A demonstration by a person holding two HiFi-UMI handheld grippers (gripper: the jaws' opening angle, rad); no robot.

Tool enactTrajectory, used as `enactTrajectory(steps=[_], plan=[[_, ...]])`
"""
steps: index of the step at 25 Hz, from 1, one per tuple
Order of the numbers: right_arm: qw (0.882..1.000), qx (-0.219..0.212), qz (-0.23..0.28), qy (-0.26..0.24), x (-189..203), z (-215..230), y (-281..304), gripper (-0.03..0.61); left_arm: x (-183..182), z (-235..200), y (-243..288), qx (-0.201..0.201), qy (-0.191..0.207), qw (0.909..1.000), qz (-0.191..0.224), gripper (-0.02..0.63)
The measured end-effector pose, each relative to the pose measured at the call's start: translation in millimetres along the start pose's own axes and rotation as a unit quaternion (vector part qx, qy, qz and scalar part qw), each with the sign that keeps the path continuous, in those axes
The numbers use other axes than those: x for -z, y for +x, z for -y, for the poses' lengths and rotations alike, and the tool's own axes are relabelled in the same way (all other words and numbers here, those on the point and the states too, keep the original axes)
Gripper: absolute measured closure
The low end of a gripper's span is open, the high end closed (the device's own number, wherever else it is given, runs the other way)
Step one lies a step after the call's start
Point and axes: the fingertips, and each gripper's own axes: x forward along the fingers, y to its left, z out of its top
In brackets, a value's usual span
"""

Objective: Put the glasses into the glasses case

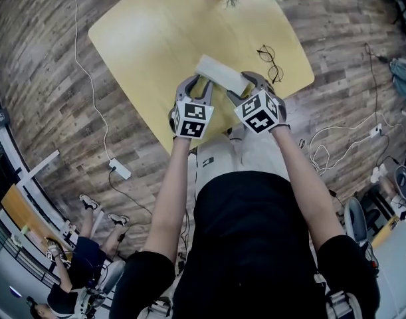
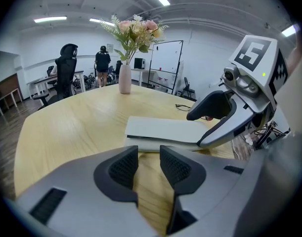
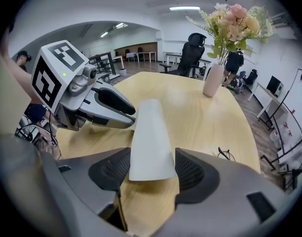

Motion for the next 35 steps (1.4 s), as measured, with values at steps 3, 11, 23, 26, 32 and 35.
enactTrajectory(steps=[3, 11, 23, 26, 32, 35], plan=[[1.000, 0.009, 0.008, -0.010, -4.3, 0.1, -9.0, 0.295, -2.6, 1.1, -10.1, -0.002, -0.010, 0.9999, 0.009, 0.482], [0.999, 0.018, 0.027, 0.006, -16.7, 1.8, -31.1, 0.431, -21.0, 11.0, -44.1, -0.005, -0.019, 0.9992, 0.036, 0.482], [0.998, 0.041, 0.039, 0.018, -18.1, 12.2, -50.8, 0.483, -45.0, 24.8, -100.8, -0.022, -0.020, 0.9970, 0.071, 0.482], [0.998, 0.043, 0.047, 0.014, -18.1, 9.9, -59.5, 0.483, -46.6, 29.9, -116.2, -0.027, -0.029, 0.9958, 0.082, 0.482], [0.996, 0.048, 0.075, 0.011, -19.4, 11.1, -85.9, 0.483, -60.8, 40.2, -140.6, -0.044, -0.044, 0.9923, 0.108, 0.482], [0.994, 0.052, 0.092, 0.016, -16.8, 16.3, -102.9, 0.483, -69.8, 46.3, -152.1, -0.055, -0.051, 0.9898, 0.121, 0.482]])
